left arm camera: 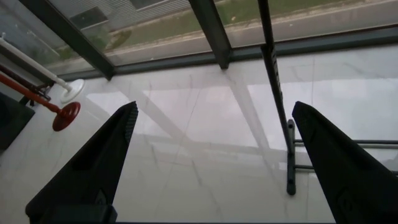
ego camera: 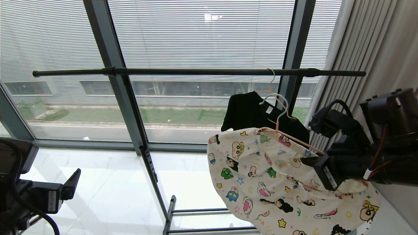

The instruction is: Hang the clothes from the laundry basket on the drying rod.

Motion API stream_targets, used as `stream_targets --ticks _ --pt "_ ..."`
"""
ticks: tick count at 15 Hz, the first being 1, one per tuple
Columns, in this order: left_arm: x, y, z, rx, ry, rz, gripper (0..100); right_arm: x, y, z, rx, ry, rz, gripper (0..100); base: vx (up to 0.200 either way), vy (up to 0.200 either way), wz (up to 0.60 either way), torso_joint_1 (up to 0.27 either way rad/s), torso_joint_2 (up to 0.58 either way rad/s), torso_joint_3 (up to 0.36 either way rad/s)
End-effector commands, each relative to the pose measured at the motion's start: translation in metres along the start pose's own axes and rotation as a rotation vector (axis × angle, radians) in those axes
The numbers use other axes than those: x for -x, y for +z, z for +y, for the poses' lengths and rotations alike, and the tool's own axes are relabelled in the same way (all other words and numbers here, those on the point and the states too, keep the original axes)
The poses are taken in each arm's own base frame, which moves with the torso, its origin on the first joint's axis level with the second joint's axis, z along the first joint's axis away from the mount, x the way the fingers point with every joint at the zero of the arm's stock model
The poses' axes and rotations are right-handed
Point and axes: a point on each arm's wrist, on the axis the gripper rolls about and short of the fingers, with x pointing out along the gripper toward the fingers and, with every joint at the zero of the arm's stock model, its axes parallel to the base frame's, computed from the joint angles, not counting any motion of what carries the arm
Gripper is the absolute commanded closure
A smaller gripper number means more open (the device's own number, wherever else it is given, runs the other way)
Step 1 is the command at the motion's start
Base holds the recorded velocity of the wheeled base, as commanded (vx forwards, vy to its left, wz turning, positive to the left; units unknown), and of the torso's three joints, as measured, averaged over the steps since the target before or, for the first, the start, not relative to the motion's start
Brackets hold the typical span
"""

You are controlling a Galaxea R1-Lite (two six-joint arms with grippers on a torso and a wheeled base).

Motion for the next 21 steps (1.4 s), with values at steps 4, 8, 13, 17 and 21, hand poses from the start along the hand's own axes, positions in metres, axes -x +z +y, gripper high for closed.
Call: stream_targets --ticks 4,8,13,17,21 --pt "0.006 0.001 0.004 0.018 0.014 -0.025 0 -0.011 0.002 0.019 -0.059 -0.019 0.026 100 0.000 0.000 0.00 0.000 0.00 0.000" --pt "0.009 0.001 0.006 0.022 0.018 -0.038 0 -0.010 0.003 0.024 -0.048 -0.011 0.024 100 0.000 0.200 0.00 0.000 0.00 0.002" --pt "0.009 0.001 0.007 0.023 0.020 -0.042 0 -0.011 0.003 0.024 -0.045 -0.018 0.024 100 0.000 0.200 0.00 0.002 0.00 0.000" --pt "0.012 0.002 0.008 0.030 0.021 -0.054 0 -0.010 0.007 0.017 -0.068 -0.051 0.008 100 0.000 0.050 0.00 -0.001 0.00 0.002" --pt "0.013 0.001 0.009 0.026 0.022 -0.058 0 -0.011 0.017 -0.003 -0.116 -0.112 -0.019 100 0.000 0.000 0.00 0.000 0.00 0.000"
